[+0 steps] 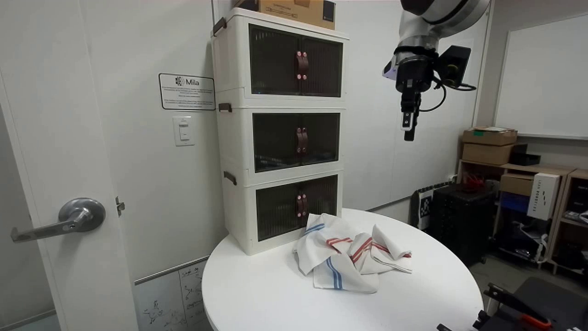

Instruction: Open the right cabinet door of the middle section

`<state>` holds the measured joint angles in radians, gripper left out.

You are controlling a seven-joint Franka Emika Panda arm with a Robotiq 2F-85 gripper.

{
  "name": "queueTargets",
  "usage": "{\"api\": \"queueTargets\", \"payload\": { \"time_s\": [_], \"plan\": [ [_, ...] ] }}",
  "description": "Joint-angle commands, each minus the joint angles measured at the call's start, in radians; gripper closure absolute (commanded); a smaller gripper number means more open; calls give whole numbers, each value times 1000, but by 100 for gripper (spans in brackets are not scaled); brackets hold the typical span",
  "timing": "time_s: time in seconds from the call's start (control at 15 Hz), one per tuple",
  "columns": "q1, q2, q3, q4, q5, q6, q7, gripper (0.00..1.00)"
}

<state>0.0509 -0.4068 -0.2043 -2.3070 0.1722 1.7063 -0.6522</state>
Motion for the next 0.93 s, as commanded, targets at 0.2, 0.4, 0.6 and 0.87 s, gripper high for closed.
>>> {"api": "queueTargets", "payload": {
  "time_s": [0.2, 0.4, 0.6, 0.87],
  "plan": [
    [-21, 81, -42, 50, 175, 29, -123, 0],
    [-41, 97, -45, 74, 228, 39, -151, 0],
    [-61, 91, -39, 82, 252, 70, -162, 0],
    [-81, 55, -49, 68, 300, 118, -174, 0]
  ]
}}
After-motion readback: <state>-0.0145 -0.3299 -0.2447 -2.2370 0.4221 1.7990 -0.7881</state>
